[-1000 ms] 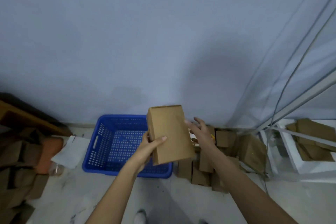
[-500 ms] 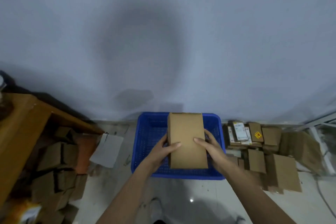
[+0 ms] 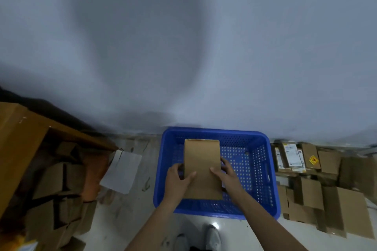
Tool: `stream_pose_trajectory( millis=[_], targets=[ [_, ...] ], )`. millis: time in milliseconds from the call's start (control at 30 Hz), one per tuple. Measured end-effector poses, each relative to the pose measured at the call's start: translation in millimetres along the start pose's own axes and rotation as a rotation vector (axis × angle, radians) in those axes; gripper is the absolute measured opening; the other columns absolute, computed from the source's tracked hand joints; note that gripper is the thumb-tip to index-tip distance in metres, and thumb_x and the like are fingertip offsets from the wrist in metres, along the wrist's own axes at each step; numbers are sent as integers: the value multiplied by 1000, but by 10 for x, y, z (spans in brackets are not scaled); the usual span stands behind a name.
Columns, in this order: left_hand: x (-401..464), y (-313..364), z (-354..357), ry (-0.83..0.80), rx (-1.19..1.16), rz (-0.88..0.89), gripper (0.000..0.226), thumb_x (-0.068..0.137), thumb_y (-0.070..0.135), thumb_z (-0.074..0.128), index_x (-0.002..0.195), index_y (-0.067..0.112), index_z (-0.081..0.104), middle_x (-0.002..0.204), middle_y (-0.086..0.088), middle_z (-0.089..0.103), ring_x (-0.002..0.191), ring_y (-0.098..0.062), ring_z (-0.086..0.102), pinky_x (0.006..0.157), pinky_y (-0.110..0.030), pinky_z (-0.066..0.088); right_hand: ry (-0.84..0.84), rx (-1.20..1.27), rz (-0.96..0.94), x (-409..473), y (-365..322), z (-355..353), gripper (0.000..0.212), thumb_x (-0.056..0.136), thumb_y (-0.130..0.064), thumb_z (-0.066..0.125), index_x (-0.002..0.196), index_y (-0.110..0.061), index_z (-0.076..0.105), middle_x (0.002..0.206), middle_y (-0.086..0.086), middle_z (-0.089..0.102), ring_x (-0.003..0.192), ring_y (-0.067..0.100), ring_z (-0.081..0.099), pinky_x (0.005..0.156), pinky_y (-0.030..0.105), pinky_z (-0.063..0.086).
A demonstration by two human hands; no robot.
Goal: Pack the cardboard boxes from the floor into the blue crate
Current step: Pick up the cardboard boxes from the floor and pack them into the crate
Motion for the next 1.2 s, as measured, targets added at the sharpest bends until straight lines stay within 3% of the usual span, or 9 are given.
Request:
stream_pose_trajectory(
  millis=[100,333,500,633,733,833,967,1067,1200],
  targets=[
    [412,-240,135,24,67,22,46,84,34,69,120,15,48,119,0,51,99,-8,53,71,-12,41,15,-57,2,440,262,137,63,92,-24,64,146,-25,32,142,6,45,114,25,53,94,43,49],
    [1907,-1369,521,75,269,-61,39,92,34,54,120,7,53,120,-10,57,110,-26,55,91,-41,52,28,-146,-1,2049,1267,588,62,93,-28,62,146,-30,31,144,6,43,122,32,51,95,49,49],
    [2823,-2029,806,77,269,-131,43,96,32,40,129,6,46,122,-13,55,107,-28,56,87,-40,53,9,-248,-47,3344,2059,843,75,81,-40,70,145,-34,31,142,7,40,112,31,58,94,44,53],
    [3431,-2381,1091,83,392,-127,58,97,32,40,147,7,26,146,-14,29,118,-32,49,82,-34,47,4,-399,-64,3906,2329,1026,75,85,-44,61,149,-31,24,149,13,33,119,33,54,102,44,47],
    [3726,-2518,1258,122,477,-203,68,97,30,44,149,0,13,152,-19,16,131,-37,38,99,-43,44,-22,-495,-66,4264,2475,1146,68,95,-38,52,153,-24,18,156,13,21,128,36,46,104,45,45],
    [4021,-2631,1345,57,677,-222,56,96,31,42,142,-1,34,150,-22,26,132,-37,36,106,-46,40,-29,-542,-83,4572,2560,1164,68,94,-38,54,152,-23,21,151,14,32,121,34,52,95,44,51],
    [4275,-2719,1315,34,766,-153,36,96,20,40,122,2,56,135,-19,49,114,-31,54,87,-37,49,-61,-443,-35,4813,2652,1177,68,95,-29,57,152,-19,21,116,12,58,89,25,59,62,32,50],
    [4370,-2698,1342,64,808,-78,30,95,15,43,116,3,60,125,-17,56,107,-29,58,73,-33,48,-79,-421,-8,4906,2719,1183,60,98,-22,53,149,-15,22,91,7,56,75,22,55,70,38,50],
    [4366,-2701,1417,91,872,-67,39,95,17,43,129,1,53,141,-23,41,122,-35,49,92,-38,49,-110,-356,-5,4901,2752,1156,57,99,-20,51,149,-15,23,114,13,56,84,23,58,85,41,51]
  ],
)
Point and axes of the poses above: each hand's wrist, its own x-axis towards the middle knuckle, its own z-axis out of the palm, y = z × x, the point moved 4 cm from there along x, towards the middle knuckle
